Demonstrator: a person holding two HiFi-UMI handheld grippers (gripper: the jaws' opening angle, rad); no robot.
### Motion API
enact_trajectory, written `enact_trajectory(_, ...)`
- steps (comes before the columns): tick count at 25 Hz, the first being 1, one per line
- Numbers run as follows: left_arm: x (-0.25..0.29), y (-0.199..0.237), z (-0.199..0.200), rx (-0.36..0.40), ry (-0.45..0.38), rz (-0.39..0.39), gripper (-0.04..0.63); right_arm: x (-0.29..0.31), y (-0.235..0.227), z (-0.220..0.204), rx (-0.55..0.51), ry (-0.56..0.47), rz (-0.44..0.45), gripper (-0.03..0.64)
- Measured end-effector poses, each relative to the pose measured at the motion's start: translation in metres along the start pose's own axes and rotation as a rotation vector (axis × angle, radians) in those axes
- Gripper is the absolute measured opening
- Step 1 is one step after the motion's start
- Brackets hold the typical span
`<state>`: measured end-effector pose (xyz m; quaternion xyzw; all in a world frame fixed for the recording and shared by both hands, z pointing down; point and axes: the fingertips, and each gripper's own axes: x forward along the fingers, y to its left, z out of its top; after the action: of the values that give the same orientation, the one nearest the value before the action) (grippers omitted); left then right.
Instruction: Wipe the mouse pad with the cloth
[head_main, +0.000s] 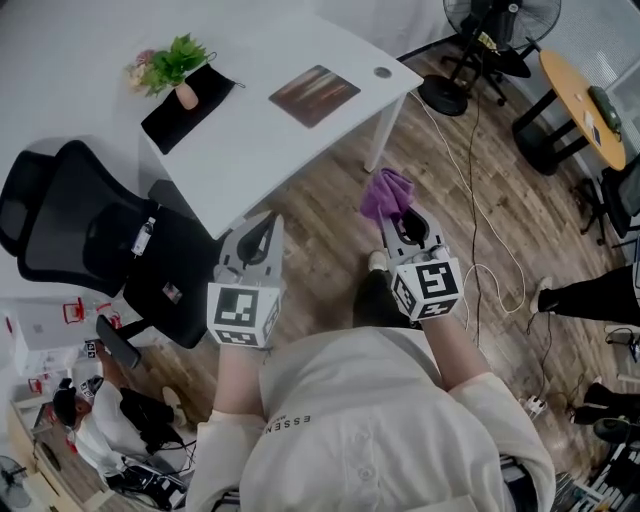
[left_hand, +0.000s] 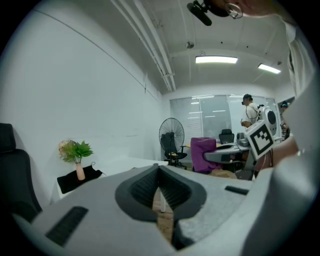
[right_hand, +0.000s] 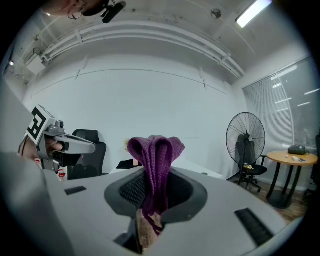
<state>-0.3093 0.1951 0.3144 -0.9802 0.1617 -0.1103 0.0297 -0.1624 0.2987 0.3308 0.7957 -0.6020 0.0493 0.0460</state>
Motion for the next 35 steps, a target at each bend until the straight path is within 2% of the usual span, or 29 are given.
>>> enact_trajectory(12,0.193,-0.003,0.042,-0.060,0.027,0.146,0.002,0.137,-0.175,0.012,-0.001,0.065,0.186,0.086)
enact_trajectory(18,0.258,0.004,0.050,-0.074,0.031,0.188,0.002,0.196,-0.225,0.009,-0.021,0.117,0.248,0.086)
enact_trajectory(21,0.275,0.016,0.046,-0.089,0.046,0.216,0.002,0.224,-0.231,0.004,-0.017,0.147,0.282,0.086)
enact_trajectory(25,0.288,0.046,0.035,-0.120,0.065,0.269,0.002,0.267,-0.218,-0.002,-0.030,0.188,0.354,0.086)
enact_trajectory(35,0.313,0.164,0.005,-0.194,0.065,0.382,0.002,0.394,-0.142,-0.022,-0.118,0.317,0.554,0.086)
